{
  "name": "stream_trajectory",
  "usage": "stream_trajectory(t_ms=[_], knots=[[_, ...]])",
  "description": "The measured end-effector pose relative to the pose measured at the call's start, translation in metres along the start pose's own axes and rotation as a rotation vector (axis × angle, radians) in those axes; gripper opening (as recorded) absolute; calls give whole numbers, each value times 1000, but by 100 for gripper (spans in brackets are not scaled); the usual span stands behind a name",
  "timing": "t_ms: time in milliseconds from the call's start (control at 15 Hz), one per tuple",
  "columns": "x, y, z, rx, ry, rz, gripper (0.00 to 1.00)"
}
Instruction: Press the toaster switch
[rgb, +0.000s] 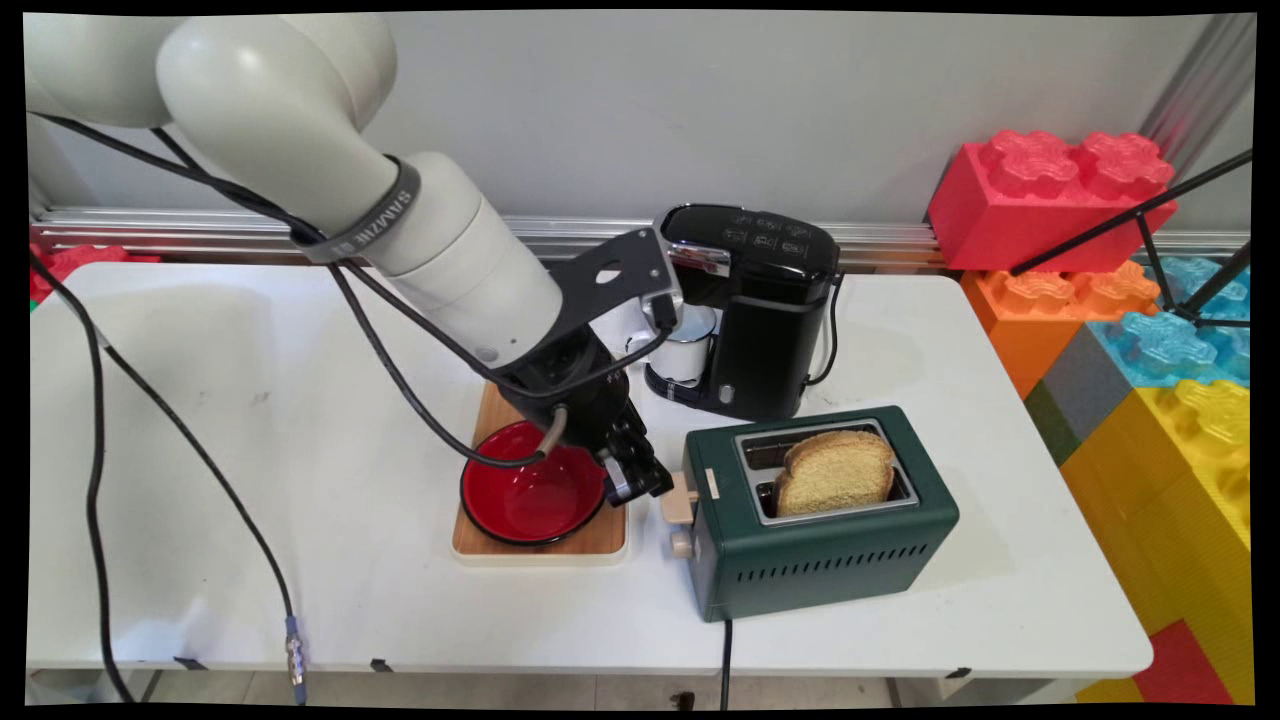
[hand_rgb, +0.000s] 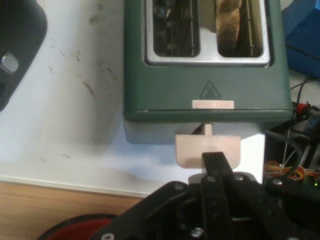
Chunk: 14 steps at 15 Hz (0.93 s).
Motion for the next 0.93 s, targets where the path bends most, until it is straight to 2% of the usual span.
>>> stream_trajectory(t_ms=[933], knots=[[-8, -7, 25, -8, 9, 14, 0]])
